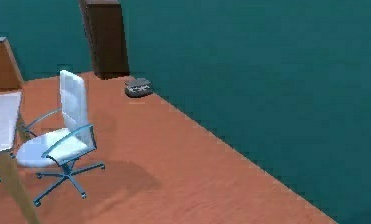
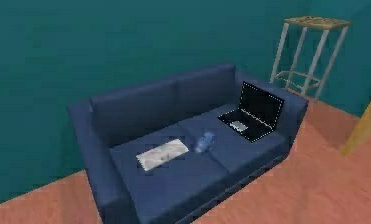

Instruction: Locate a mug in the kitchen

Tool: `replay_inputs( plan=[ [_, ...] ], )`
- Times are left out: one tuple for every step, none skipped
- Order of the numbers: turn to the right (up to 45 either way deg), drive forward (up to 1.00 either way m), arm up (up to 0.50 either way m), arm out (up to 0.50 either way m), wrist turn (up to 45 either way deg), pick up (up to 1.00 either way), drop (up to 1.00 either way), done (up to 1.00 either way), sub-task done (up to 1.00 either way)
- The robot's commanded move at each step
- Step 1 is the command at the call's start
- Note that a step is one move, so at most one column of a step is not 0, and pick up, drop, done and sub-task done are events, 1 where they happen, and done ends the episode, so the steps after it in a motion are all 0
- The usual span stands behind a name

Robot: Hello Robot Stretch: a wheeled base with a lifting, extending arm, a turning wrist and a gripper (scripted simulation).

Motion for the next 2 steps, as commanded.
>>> replay_inputs(
  plan=[
    [0.0,1.0,0.0,0.0,0.0,0.0,0.0,0.0,0.0],
    [3.0,0.0,0.0,0.0,0.0,0.0,0.0,0.0,0.0]
  ],
)
